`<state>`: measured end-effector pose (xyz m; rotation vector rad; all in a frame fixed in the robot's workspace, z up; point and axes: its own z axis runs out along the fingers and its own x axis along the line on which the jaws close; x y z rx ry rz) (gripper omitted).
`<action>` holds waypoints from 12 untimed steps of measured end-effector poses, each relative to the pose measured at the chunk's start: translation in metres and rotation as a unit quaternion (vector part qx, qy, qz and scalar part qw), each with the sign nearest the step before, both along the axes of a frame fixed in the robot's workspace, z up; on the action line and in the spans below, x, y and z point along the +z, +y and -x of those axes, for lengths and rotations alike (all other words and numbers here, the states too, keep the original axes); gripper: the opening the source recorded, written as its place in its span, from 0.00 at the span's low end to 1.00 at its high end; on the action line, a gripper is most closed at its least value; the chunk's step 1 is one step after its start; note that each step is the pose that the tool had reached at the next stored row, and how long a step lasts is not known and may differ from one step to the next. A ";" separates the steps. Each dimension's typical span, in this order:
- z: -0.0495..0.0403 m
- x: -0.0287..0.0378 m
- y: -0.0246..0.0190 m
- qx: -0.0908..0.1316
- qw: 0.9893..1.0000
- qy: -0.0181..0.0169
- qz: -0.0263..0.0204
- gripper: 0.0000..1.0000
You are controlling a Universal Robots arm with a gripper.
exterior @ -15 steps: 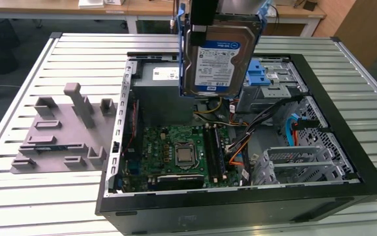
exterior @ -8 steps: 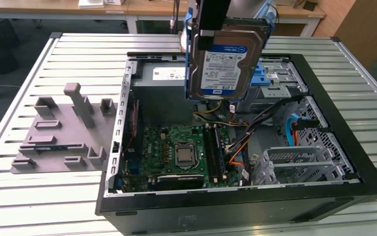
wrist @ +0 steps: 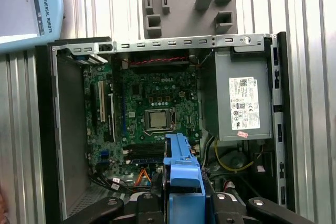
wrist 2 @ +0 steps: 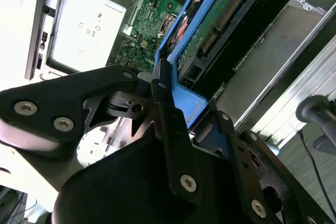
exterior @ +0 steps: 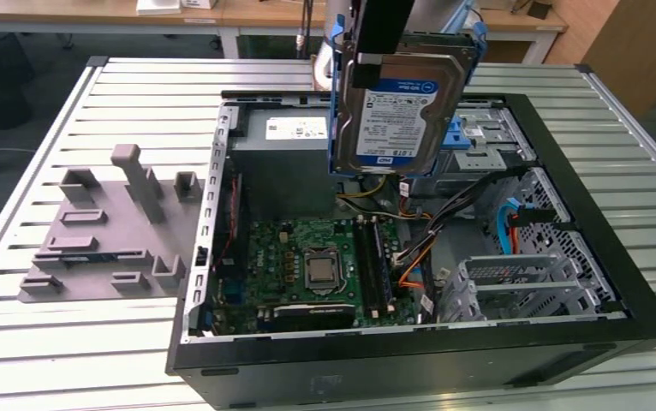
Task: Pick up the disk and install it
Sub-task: 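Insert the disk into the insertion slot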
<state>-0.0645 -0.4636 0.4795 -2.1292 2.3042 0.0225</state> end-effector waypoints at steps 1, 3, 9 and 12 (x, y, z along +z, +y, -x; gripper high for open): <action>0.0000 0.0000 0.0000 0.000 1.000 0.000 0.000 0.36; -0.0001 0.0000 0.0000 0.000 1.000 0.000 0.000 0.36; -0.0002 0.0000 -0.0019 0.000 1.000 0.000 0.000 0.36; -0.0002 -0.0002 -0.0055 0.000 1.000 0.000 0.000 0.36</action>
